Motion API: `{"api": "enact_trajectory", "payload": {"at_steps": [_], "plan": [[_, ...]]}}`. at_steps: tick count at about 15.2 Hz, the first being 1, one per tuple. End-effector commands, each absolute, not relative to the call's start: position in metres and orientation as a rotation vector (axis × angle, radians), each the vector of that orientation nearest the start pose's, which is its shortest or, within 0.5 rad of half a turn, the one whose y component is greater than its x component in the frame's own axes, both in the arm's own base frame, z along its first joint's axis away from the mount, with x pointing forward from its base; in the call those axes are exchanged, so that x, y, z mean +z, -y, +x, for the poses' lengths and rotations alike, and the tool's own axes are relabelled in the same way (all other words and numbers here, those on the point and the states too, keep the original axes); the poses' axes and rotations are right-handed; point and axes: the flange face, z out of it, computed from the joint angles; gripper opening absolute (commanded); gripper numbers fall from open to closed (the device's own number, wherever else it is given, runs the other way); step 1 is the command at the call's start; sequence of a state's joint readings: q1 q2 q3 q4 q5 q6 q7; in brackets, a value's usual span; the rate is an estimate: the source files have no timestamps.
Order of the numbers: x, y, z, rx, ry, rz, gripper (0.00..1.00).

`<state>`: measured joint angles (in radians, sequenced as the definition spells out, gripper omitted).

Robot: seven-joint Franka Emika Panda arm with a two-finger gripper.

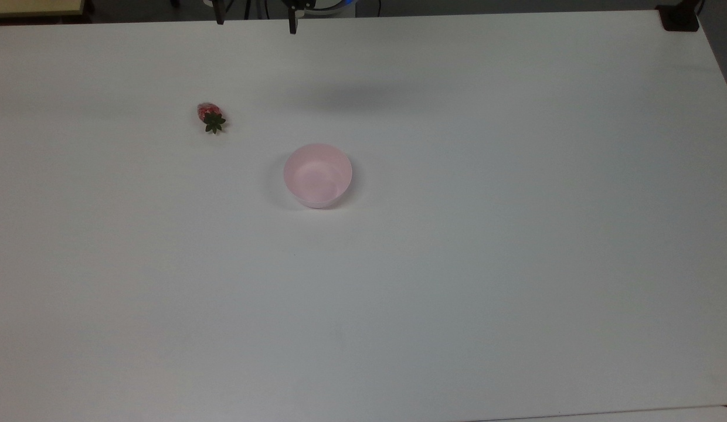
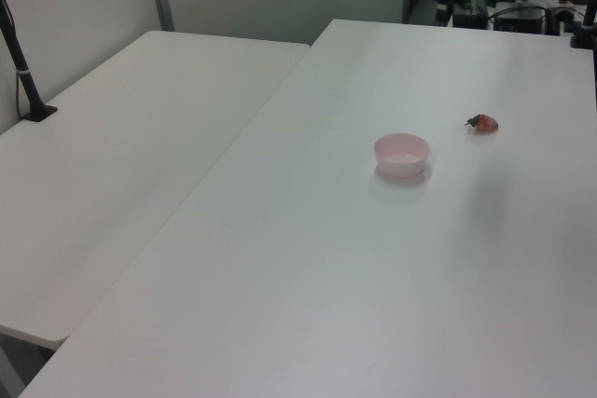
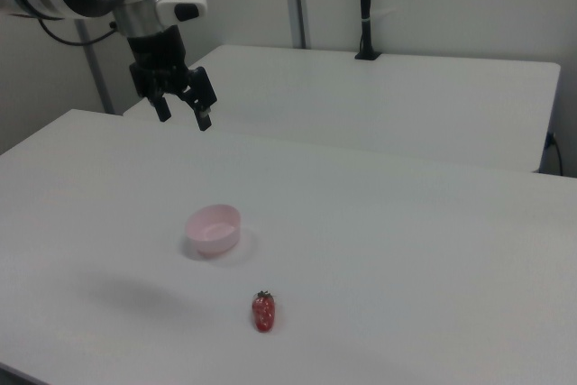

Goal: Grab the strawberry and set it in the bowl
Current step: 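Move the open gripper down toward the red strawberry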

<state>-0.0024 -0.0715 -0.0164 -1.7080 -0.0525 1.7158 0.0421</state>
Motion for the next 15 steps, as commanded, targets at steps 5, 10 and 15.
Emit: {"api": "enact_trajectory", "payload": {"at_steps": [5,10,15], "plan": [[0.59,0.061,0.521,0.196,0.575,-3.161,1.0],[0.527,0.122,0.504,0.257,0.446,-3.207,1.0],[0.428,0.155,0.485,0.229,0.511,-3.2,1.0]]}}
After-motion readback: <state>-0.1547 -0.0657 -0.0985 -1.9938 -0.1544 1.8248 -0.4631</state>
